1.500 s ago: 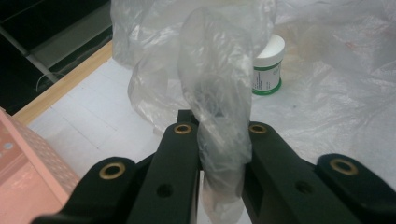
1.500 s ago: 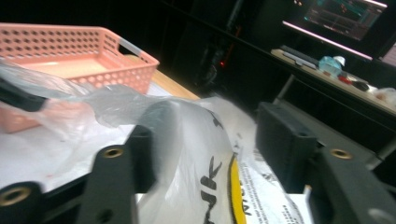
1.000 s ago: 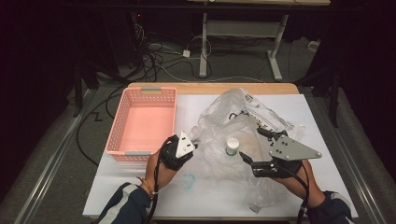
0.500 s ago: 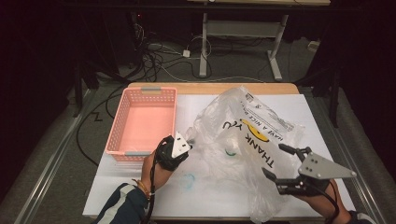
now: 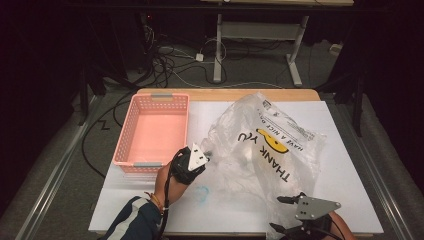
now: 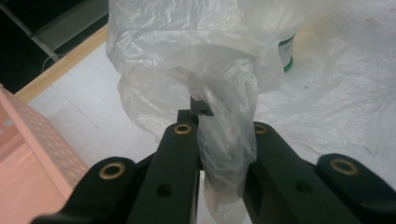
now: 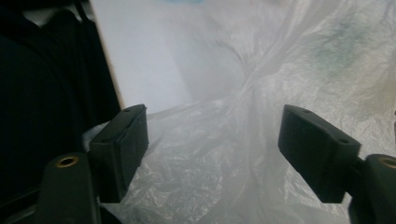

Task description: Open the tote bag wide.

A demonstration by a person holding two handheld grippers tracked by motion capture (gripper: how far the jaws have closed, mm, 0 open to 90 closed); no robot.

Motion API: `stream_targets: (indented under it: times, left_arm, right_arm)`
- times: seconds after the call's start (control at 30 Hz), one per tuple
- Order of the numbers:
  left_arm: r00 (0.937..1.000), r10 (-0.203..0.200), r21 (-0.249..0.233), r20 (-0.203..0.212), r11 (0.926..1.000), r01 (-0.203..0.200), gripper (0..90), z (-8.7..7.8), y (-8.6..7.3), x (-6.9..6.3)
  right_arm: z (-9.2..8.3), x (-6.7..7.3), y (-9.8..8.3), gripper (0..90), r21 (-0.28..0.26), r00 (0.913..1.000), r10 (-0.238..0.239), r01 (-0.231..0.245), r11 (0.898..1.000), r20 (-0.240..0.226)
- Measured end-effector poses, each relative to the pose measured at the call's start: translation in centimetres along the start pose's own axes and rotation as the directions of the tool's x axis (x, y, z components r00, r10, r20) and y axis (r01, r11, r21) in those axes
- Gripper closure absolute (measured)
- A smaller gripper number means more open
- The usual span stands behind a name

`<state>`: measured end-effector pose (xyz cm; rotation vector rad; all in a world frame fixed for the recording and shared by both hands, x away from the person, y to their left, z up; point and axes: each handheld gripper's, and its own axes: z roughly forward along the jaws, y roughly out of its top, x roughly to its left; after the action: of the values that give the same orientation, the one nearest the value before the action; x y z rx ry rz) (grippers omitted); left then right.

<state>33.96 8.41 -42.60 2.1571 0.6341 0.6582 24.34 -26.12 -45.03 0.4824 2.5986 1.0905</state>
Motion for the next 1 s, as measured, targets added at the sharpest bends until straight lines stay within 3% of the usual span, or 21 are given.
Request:
stream_targets:
  times: [0.17,0.2,0.23,0.3,0.4,0.43,0.47,0.5,0.6,0.7,0.73,0.83,0.87,0.93,1.0]
  left_arm:
    - [1.0,-0.003,0.008,0.008,1.0,0.003,86.4,0.1,-0.1,0.0]
    - [1.0,-0.002,0.008,0.008,1.0,0.002,86.3,0.1,-0.1,-0.1]
    - [1.0,-0.002,0.008,0.009,1.0,0.002,86.3,0.1,-0.1,-0.1]
    - [0.9999,0.0,0.012,0.01,0.9999,0.0,86.4,0.2,-0.1,-0.1]
    - [0.9999,0.003,0.013,0.012,0.9999,-0.003,86.3,0.3,-0.1,-0.2]
    - [0.9999,0.002,0.013,0.013,0.9999,-0.002,86.4,0.2,-0.1,-0.2]
    - [0.9999,0.003,0.012,0.014,0.9999,-0.003,86.4,0.2,-0.1,-0.2]
    - [0.9999,0.004,0.013,0.015,0.9999,-0.004,86.4,0.2,-0.1,-0.2]
    - [0.9999,0.001,0.01,0.015,0.9999,-0.001,86.4,0.0,-0.1,0.0]
    - [0.9999,-0.004,0.002,0.016,1.0,0.003,86.4,-0.3,0.0,0.1]
    - [0.9999,0.004,-0.004,0.01,1.0,-0.004,86.4,-0.5,0.1,0.1]
    - [1.0,-0.002,-0.018,-0.007,0.9998,0.002,86.5,-1.0,0.5,0.4]
    - [0.9999,-0.007,-0.028,-0.012,0.9996,0.007,86.5,-1.2,0.6,0.6]
    - [0.9998,-0.011,-0.046,-0.019,0.9989,0.011,86.5,-1.6,1.0,0.8]
    - [0.9994,-0.014,-0.067,-0.03,0.9977,0.012,86.5,-2.1,1.3,1.0]
  right_arm:
    - [2.2,-0.9,-0.9,26.0,0.112,0.9994,0.014,-0.018,0.994,0.031]
    - [2.4,-1.5,-1.1,34.1,0.104,0.9987,0.052,-0.051,0.993,-0.002]
    - [2.4,-1.5,-1.1,34.1,0.104,0.9987,0.052,-0.051,0.993,-0.002]
    - [2.3,-1.9,-1.1,44.2,0.112,0.9964,0.078,-0.074,0.991,-0.032]
    - [2.0,-2.5,-1.0,69.7,0.123,0.9961,0.088,-0.085,0.989,-0.013]
    - [2.0,-2.6,-1.0,83.2,0.127,0.9973,0.074,-0.073,0.989,0.001]
    - [2.0,-2.6,-1.0,83.2,0.127,0.9973,0.074,-0.073,0.989,0.001]
    - [2.0,-2.4,-0.9,89.0,0.132,0.9977,0.067,-0.068,0.989,0.014]
    - [2.0,-2.0,-0.6,90.0,0.149,0.9989,0.011,-0.017,0.989,0.045]
    - [0.9,-1.8,0.2,90.0,0.067,0.9966,0.001,-0.006,0.998,0.083]
    - [0.9,-1.8,0.2,90.0,0.067,0.9966,0.001,-0.006,0.998,0.083]
    - [-0.4,-2.1,1.2,90.0,-0.028,0.9906,0.009,-0.006,1.0,0.136]
    - [-1.3,-2.4,1.8,90.0,-0.093,0.983,0.007,0.01,0.996,0.183]
    - [-1.7,-2.5,2.1,90.0,-0.123,0.9801,0.008,0.017,0.992,0.198]
    - [-2.6,-2.7,2.6,90.0,-0.189,0.9687,0.019,0.029,0.982,0.247]
